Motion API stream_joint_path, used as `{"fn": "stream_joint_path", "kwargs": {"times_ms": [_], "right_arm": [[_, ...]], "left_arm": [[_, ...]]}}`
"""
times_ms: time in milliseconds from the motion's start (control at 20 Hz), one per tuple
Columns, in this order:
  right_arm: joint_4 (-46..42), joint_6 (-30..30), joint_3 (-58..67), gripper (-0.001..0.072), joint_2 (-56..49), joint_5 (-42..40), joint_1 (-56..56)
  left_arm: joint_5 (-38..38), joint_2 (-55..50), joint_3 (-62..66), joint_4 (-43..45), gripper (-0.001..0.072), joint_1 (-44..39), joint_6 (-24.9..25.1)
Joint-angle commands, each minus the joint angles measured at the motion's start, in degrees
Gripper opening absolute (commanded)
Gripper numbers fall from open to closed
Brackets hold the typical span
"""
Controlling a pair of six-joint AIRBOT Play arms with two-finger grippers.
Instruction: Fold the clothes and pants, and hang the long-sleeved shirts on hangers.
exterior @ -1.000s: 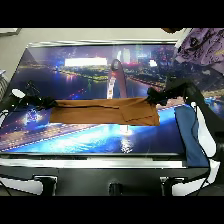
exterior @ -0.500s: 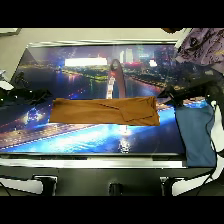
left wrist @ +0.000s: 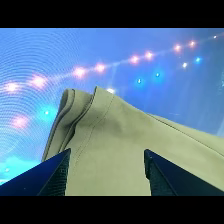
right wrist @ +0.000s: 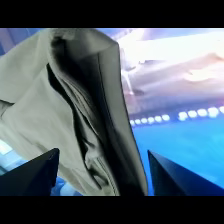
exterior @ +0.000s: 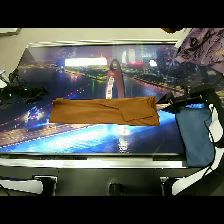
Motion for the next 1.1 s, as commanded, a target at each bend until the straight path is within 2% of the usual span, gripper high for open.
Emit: {"fn": "stream_joint_path", "kwargs": {"times_ms": [0,100,200,300,350,450,500,550,600,800,850,950,1000,1050], "right_arm": [[2.6,-1.5,0.0,0.0622,-2.0,0.6,1.8],[2.2,-1.7,0.0,0.0615,-2.1,1.7,4.5],[1.7,-1.7,-0.1,0.0571,-2.3,2.9,7.8],[0.3,-1.7,0.0,0.0432,-2.4,4.9,10.7],[-0.2,-1.6,0.0,0.0391,-2.4,5.7,11.7],[-0.1,-1.1,0.0,0.0388,-2.2,6.1,12.0],[-0.3,-0.9,0.0,0.0309,-1.8,6.1,11.9],[-1.6,-0.9,0.0,0.0131,-1.0,6.2,12.0],[-2.9,-0.5,0.0,0.0027,0.1,6.2,12.0],[-13.0,8.5,0.0,0.0026,9.2,7.1,12.0],[-15.6,10.4,0.0,0.0026,12.1,6.4,12.0],[-19.8,13.4,0.0,0.0026,18.1,5.0,12.0],[-21.7,15.4,0.0,0.0026,21.0,4.4,12.0],[-22.8,16.9,0.1,0.0026,23.3,3.6,12.0]], "left_arm": [[-0.1,0.1,0.1,0.0,0.0526,0.0,0.0],[0.0,0.1,0.1,0.0,0.0526,0.0,0.0],[0.0,0.1,0.1,0.0,0.0526,0.0,0.0],[0.0,0.1,0.1,0.0,0.0526,-0.1,0.0],[-0.1,0.1,0.1,0.0,0.0526,-0.1,0.0],[-0.6,0.1,0.1,0.0,0.0526,-0.1,0.0],[-0.7,0.1,0.1,0.0,0.0526,-0.1,0.0],[-0.8,0.1,0.1,0.0,0.0525,-0.1,0.0],[-1.1,0.1,0.1,-0.9,0.0525,-0.1,0.0],[-0.9,-0.2,0.1,-4.3,0.0509,-4.4,-0.2],[-0.8,-0.5,0.1,-4.3,0.0411,-7.0,-0.7],[1.1,-1.6,0.1,-5.2,0.0096,-13.0,-2.2],[2.6,-2.3,0.1,-7.2,0.0016,-16.3,-2.4],[4.7,-3.5,0.1,-9.9,0.0015,-20.0,-3.5]]}}
